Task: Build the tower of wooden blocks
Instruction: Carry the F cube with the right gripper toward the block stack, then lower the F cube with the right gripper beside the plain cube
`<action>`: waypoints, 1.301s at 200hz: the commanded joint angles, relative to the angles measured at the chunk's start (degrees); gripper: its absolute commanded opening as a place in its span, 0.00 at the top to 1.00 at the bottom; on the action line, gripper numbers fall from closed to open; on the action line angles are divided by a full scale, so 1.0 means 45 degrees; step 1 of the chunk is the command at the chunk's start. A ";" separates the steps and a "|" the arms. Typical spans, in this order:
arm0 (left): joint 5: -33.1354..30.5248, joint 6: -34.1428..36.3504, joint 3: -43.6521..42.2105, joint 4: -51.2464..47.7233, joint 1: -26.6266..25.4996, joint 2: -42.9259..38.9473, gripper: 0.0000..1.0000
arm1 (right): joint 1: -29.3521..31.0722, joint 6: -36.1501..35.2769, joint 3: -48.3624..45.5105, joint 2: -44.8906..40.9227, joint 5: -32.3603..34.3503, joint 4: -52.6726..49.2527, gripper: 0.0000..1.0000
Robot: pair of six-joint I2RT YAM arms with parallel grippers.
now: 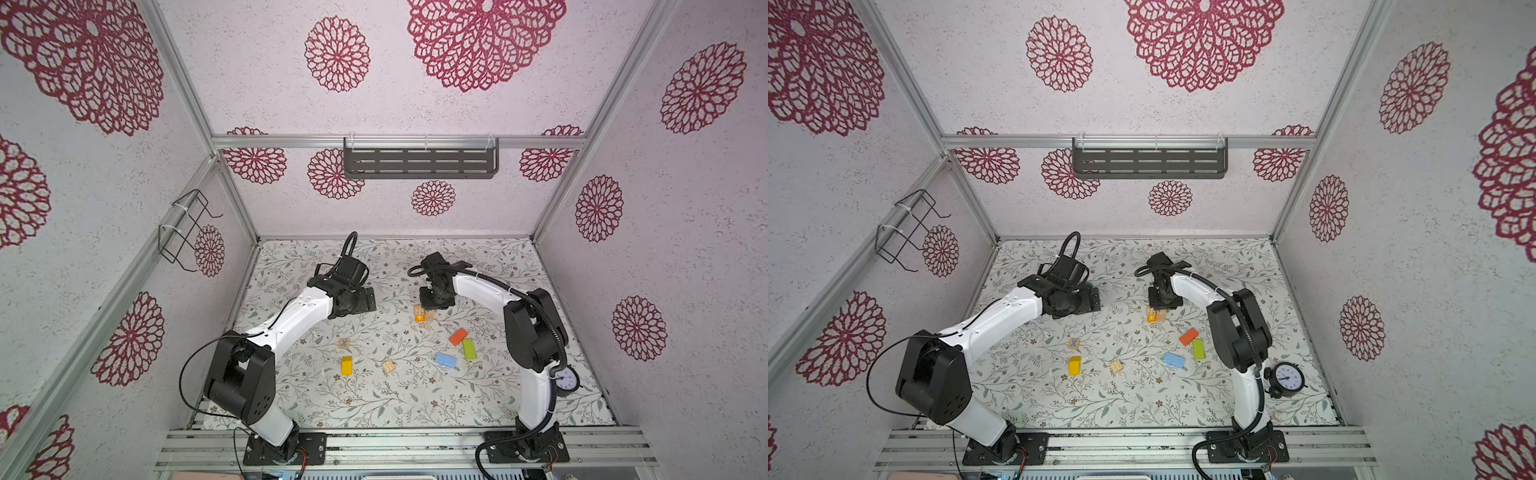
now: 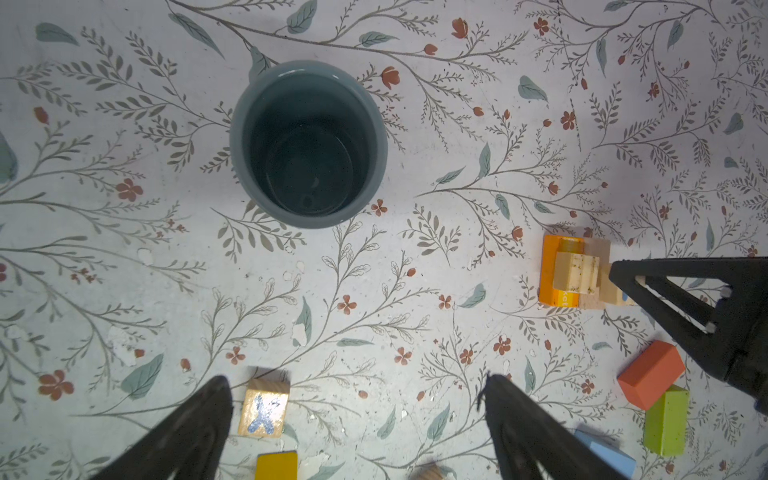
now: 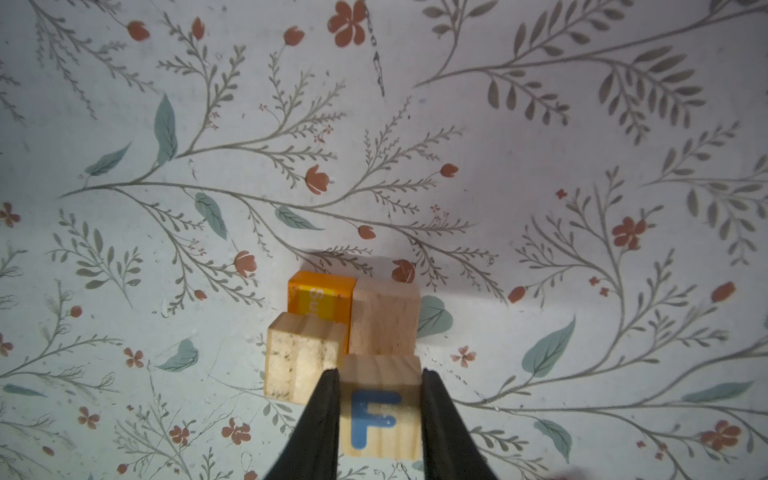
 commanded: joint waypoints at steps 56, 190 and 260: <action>0.0100 0.0259 0.0247 -0.0241 0.0110 -0.0006 0.03 | -0.0176 0.0298 0.0067 -0.0115 -0.0439 0.0288 0.71; 0.0079 0.0256 0.0091 -0.0269 0.0131 -0.0172 0.03 | -0.0177 0.0434 -0.0030 -0.0026 -0.0359 0.0228 0.70; 0.0045 0.0274 0.0052 -0.0276 0.0137 -0.0247 0.03 | -0.0176 0.0552 -0.0050 -0.0060 -0.0216 0.0172 0.70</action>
